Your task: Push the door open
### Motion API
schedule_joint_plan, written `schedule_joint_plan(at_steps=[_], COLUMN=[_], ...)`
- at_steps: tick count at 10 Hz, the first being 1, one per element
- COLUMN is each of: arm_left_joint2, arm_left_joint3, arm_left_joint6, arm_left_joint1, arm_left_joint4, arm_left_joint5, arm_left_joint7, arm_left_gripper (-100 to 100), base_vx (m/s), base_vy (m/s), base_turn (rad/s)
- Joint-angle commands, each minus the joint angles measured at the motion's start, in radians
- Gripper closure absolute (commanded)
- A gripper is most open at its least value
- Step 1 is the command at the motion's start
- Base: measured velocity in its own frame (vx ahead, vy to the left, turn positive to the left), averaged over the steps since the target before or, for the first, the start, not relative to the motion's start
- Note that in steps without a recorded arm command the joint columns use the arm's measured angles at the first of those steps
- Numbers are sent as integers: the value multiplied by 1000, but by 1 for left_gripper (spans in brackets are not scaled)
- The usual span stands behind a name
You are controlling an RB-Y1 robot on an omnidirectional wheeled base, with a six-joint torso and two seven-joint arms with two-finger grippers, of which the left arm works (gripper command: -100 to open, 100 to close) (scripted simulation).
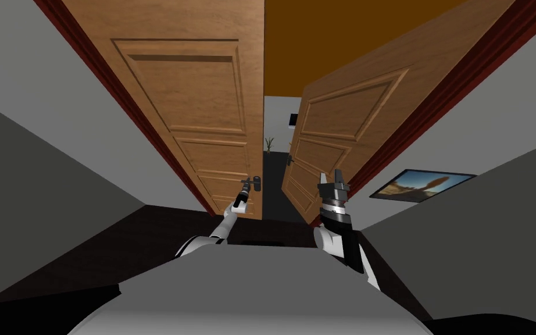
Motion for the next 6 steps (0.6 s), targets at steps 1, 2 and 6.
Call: schedule_joint_plan(at_steps=[1,2,6], arm_left_joint2=[-27,-18,-18], arm_left_joint3=[-1,0,0], arm_left_joint6=[1,-5,-5], arm_left_joint1=[7,4,4], arm_left_joint4=[-9,1,1], arm_left_joint5=[1,0,0], arm_left_joint7=[3,0,0], arm_left_gripper=[-100,-100,100], base_vx=[186,79,-18], base_vy=[11,3,0], base_turn=[-23,-4,-2])
